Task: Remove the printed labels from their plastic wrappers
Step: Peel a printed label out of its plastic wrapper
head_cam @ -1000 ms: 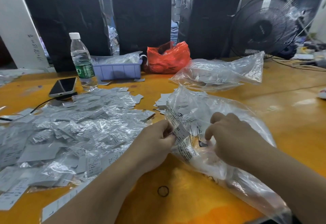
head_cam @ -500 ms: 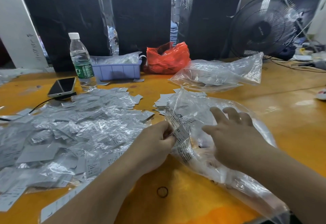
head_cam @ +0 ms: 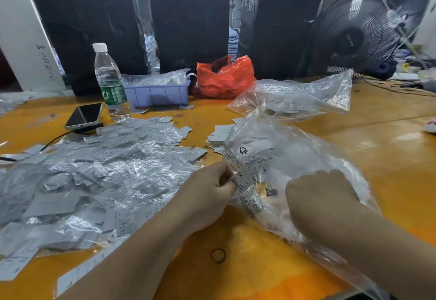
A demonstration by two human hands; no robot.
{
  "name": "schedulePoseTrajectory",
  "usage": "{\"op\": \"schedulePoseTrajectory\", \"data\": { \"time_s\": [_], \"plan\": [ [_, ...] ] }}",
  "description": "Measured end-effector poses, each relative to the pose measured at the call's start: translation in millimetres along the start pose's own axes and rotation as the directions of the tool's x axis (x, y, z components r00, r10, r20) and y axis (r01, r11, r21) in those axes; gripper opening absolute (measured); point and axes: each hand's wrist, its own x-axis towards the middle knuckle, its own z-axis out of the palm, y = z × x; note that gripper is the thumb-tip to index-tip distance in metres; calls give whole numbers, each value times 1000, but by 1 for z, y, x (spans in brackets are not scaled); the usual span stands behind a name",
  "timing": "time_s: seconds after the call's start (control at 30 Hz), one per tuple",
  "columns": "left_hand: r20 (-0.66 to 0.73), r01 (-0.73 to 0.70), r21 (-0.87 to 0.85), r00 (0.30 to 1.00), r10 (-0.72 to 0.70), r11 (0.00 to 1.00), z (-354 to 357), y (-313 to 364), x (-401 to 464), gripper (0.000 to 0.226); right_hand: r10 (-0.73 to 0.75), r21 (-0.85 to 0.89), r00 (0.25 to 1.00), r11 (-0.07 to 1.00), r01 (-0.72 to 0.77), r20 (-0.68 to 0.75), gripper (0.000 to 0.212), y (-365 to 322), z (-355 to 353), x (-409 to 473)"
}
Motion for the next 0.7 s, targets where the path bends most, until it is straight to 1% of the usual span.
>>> {"op": "schedulePoseTrajectory", "data": {
  "time_s": [0.03,0.13,0.17,0.23,0.27,0.3,0.33,0.37,0.43,0.5,0.57,0.6,0.63,0.7],
  "plan": [
    [-1,0,0,1000,0,1000,0,0,0,22,-28,21,1000,999,28,3,23,-1,2,0],
    [4,3,13,1000,-3,1000,0,-1,0,25,-115,158,991,980,124,-63,14,1,10,3],
    [3,5,13,1000,-5,1000,0,-1,0,26,-131,215,989,966,144,-75,18,3,11,4],
    [-6,3,9,1000,-3,1000,0,-1,0,26,-108,282,990,951,128,-85,30,7,12,8],
    [-8,1,13,1000,-1,1000,0,-1,0,25,-81,282,992,954,104,-94,30,9,11,9],
    [-7,-1,17,1000,1,1000,0,-1,0,23,-53,259,993,963,79,-106,23,11,10,10],
    [-5,-2,18,1000,2,1000,0,0,1,22,-24,224,994,973,48,-107,11,12,9,11],
    [-3,-3,14,1000,3,1000,0,0,0,22,-11,208,997,978,26,-76,4,12,8,12],
    [-4,-6,5,1000,6,1000,-1,0,0,24,-33,231,999,972,33,-2,15,8,7,12],
    [0,-4,-4,1000,4,1000,-1,0,0,25,-100,297,994,949,107,-37,15,4,10,13],
    [-2,-1,-9,1000,1,1000,-1,0,0,26,-123,399,988,905,148,-88,11,4,10,15],
    [-3,0,-11,1000,0,1000,-1,0,1,26,-111,424,990,895,139,-91,12,5,9,16],
    [-3,0,-16,1000,0,1000,-1,0,1,26,-83,413,992,904,113,-90,14,7,8,17],
    [-10,-4,-24,1000,4,1000,-2,0,0,23,-17,343,999,939,29,-39,13,9,8,20]
  ]
}}
